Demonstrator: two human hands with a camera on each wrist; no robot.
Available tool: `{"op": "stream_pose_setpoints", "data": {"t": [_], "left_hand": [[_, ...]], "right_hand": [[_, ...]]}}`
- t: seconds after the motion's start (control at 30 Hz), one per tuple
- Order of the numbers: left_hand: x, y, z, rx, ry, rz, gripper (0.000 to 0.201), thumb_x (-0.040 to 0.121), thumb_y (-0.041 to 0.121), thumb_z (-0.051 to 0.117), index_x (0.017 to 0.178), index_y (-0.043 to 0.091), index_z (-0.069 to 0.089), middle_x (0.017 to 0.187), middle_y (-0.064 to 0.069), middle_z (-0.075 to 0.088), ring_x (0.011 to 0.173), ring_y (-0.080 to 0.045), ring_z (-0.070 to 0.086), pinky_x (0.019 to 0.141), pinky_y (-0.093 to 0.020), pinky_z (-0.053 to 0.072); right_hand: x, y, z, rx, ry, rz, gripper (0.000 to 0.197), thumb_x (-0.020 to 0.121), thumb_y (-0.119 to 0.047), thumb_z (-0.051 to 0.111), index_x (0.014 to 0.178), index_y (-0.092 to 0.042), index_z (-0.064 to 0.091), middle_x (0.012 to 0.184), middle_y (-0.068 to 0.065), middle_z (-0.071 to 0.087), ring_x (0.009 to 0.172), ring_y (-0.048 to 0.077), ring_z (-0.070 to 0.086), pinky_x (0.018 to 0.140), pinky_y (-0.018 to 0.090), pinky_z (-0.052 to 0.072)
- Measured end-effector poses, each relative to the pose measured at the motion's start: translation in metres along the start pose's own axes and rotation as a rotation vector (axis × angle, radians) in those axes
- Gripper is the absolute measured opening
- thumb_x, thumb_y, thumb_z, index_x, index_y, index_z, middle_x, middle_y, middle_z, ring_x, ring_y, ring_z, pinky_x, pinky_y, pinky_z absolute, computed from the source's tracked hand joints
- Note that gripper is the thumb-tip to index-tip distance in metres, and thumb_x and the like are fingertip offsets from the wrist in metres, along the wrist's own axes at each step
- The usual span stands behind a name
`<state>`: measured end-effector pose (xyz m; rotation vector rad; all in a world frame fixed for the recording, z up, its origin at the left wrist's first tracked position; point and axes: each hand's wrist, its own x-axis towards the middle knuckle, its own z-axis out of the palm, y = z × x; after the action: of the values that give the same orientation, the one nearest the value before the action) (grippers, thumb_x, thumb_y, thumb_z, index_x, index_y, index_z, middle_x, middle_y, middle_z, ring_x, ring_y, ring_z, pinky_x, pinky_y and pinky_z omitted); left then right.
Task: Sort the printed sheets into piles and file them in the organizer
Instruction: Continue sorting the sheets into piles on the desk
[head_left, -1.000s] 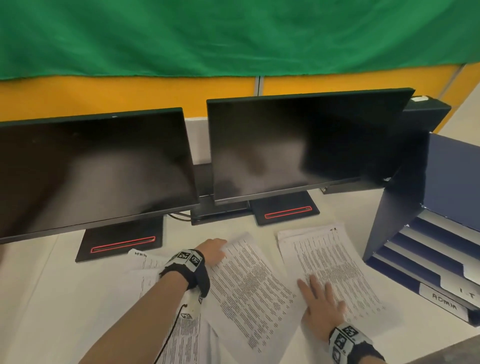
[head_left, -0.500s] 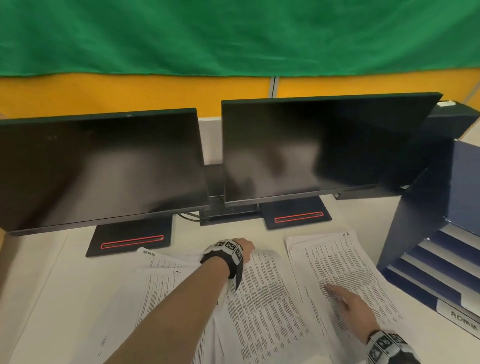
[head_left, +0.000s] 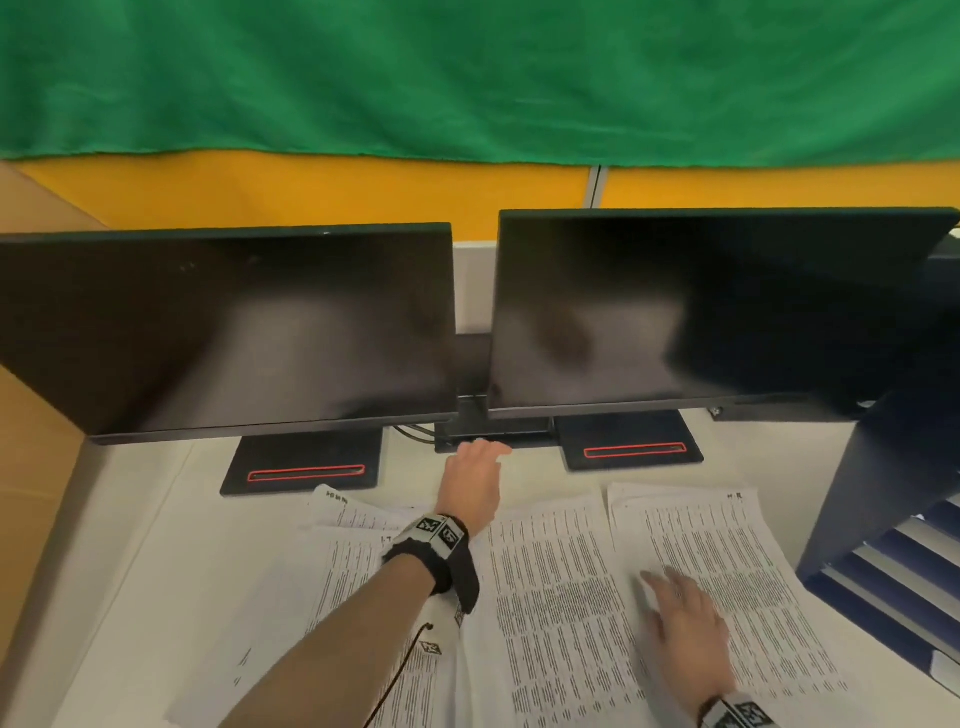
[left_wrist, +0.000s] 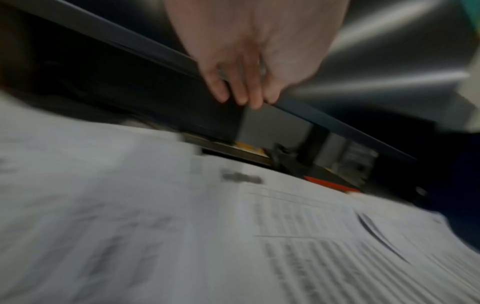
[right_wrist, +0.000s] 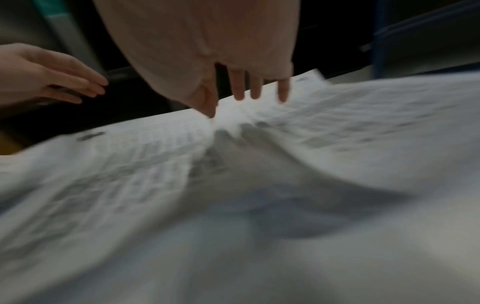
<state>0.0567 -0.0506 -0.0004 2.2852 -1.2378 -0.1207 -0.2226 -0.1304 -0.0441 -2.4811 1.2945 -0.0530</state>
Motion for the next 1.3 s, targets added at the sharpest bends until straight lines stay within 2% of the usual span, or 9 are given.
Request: {"op": "stream_pose_setpoints", "data": {"t": [0.1,0.2,0.33,0.63,0.8,0.93,1.03,1.17,1.3], "left_hand": [[-0.031,-0.04,-0.03,-0.07,0.191,-0.173,0.018,0.095,0.016,0.045,0.108,0.022,0.056,0.11,0.004,0.057,0.102,-0.013,0.051,0.094,-0.024,0.041],[-0.063,-0.088,-0.044,0.027,-0.042,-0.278,0.025,0.086,0.027,0.058,0.111,0.025,0.052,0.113,0.003,0.052,0.106,-0.017,0.05,0.094,-0.03,0.043],[-0.096,-0.133,-0.047,0.328,-0.437,-0.284,0.076,0.071,0.049,0.067,0.136,0.028,0.033,0.14,-0.002,0.031,0.13,-0.025,0.029,0.108,-0.046,0.024],[-0.08,-0.138,-0.042,0.534,-0.589,-0.102,0.131,0.061,0.05,0.08,0.146,0.025,-0.016,0.157,-0.002,-0.016,0.143,-0.03,-0.014,0.111,-0.06,-0.008],[-0.066,-0.142,-0.039,0.409,-0.655,-0.179,0.12,0.059,0.046,0.083,0.148,0.023,0.006,0.148,-0.011,0.024,0.138,-0.031,0.019,0.113,-0.053,0.019],[-0.092,-0.155,-0.041,0.324,-0.581,-0.316,0.12,0.062,0.052,0.079,0.148,0.025,0.0,0.15,-0.013,0.016,0.139,-0.031,0.017,0.113,-0.049,0.024],[-0.106,-0.148,-0.044,0.35,-0.371,-0.247,0.112,0.07,0.053,0.072,0.148,0.027,-0.004,0.155,-0.006,0.002,0.144,-0.029,-0.001,0.115,-0.051,0.007],[-0.119,-0.139,-0.048,0.39,-0.091,-0.171,0.064,0.075,0.051,0.062,0.129,0.027,0.037,0.13,0.001,0.037,0.12,-0.023,0.037,0.099,-0.036,0.031],[-0.13,-0.141,-0.045,0.36,-0.282,-0.305,0.052,0.077,0.049,0.062,0.12,0.027,0.041,0.117,0.003,0.042,0.108,-0.02,0.044,0.092,-0.037,0.035]], "right_hand": [[0.007,-0.052,0.01,0.133,-0.016,-0.278,0.034,0.091,-0.016,0.05,0.123,-0.022,0.059,0.127,0.003,0.051,0.113,0.016,0.049,0.1,0.032,0.043],[0.012,-0.107,0.026,0.223,-0.125,-0.462,0.029,0.094,-0.012,0.047,0.118,-0.022,0.06,0.112,-0.007,0.049,0.096,0.005,0.05,0.083,0.012,0.045],[0.014,-0.163,0.048,0.267,-0.253,-0.481,0.029,0.096,-0.018,0.039,0.12,-0.021,0.055,0.116,-0.004,0.051,0.103,0.013,0.051,0.092,0.027,0.046],[0.007,-0.192,0.064,0.031,-0.325,-0.256,0.06,0.098,-0.024,0.032,0.151,-0.02,0.004,0.158,0.007,0.008,0.144,0.025,0.013,0.117,0.046,0.017],[0.019,-0.185,0.062,0.054,-0.371,-0.214,0.06,0.097,-0.016,0.032,0.151,-0.017,0.005,0.158,0.008,0.009,0.146,0.024,0.009,0.118,0.044,0.012],[0.03,-0.184,0.054,0.068,-0.361,-0.214,0.049,0.099,-0.021,0.029,0.147,-0.015,0.02,0.154,0.008,0.022,0.141,0.024,0.023,0.115,0.043,0.022],[0.035,-0.189,0.052,0.102,-0.255,-0.241,0.044,0.097,-0.024,0.038,0.14,-0.019,0.032,0.143,0.006,0.034,0.129,0.022,0.036,0.108,0.04,0.034],[0.039,-0.208,0.054,0.156,-0.268,-0.377,0.04,0.095,-0.024,0.042,0.135,-0.022,0.04,0.133,0.007,0.04,0.119,0.021,0.044,0.1,0.037,0.043],[0.04,-0.217,0.059,0.235,-0.466,-0.31,0.045,0.095,-0.018,0.044,0.139,-0.018,0.034,0.132,0.01,0.037,0.109,0.025,0.054,0.095,0.033,0.047]]}}
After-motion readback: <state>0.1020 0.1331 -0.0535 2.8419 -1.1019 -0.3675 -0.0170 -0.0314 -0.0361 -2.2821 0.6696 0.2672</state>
